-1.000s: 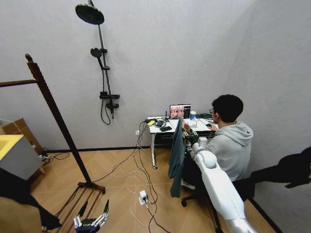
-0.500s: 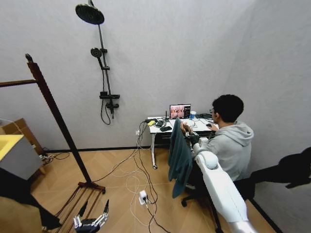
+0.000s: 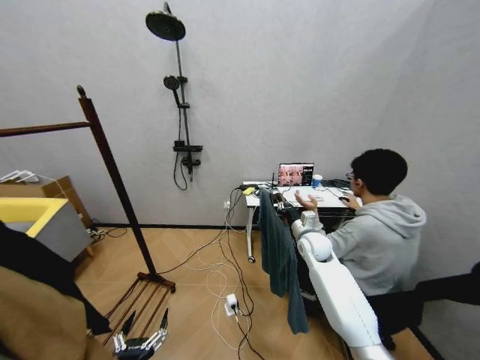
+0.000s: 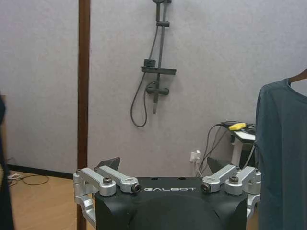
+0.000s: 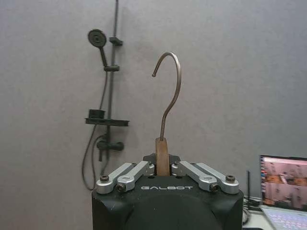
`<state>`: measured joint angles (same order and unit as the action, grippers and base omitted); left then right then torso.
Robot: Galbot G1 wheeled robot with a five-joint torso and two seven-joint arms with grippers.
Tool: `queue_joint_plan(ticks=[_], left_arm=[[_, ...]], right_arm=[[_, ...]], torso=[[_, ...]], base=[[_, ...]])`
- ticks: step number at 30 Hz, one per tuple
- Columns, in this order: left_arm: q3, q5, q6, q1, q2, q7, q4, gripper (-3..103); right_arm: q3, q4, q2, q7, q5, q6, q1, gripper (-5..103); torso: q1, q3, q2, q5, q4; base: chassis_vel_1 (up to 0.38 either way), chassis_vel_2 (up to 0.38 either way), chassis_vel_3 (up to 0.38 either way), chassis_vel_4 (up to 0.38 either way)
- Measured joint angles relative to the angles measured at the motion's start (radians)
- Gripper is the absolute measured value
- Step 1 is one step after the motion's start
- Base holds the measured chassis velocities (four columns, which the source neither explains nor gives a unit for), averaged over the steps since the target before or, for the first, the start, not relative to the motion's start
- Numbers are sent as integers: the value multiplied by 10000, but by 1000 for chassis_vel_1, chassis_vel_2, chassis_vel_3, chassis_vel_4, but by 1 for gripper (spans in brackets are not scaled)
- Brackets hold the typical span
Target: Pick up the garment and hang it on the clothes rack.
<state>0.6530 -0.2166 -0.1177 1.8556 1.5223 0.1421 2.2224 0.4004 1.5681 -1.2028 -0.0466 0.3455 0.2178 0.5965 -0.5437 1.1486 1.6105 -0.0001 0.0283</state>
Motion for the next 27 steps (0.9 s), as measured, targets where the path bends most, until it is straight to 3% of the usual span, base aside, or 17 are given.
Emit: queue_joint_plan(ticks=[14, 27], left_arm=[[0, 0, 0, 0, 0, 0, 0, 100], [0, 0, 0, 0, 0, 0, 0, 100]], right_arm=[[-685, 437, -20, 304, 806, 196, -224, 10], [-443, 558, 99, 218, 793, 287, -102, 10]], torso=[[0, 0, 0, 0, -2], [1, 0, 0, 2, -1]], base=[[118, 119, 126, 117], [122, 125, 125, 118]])
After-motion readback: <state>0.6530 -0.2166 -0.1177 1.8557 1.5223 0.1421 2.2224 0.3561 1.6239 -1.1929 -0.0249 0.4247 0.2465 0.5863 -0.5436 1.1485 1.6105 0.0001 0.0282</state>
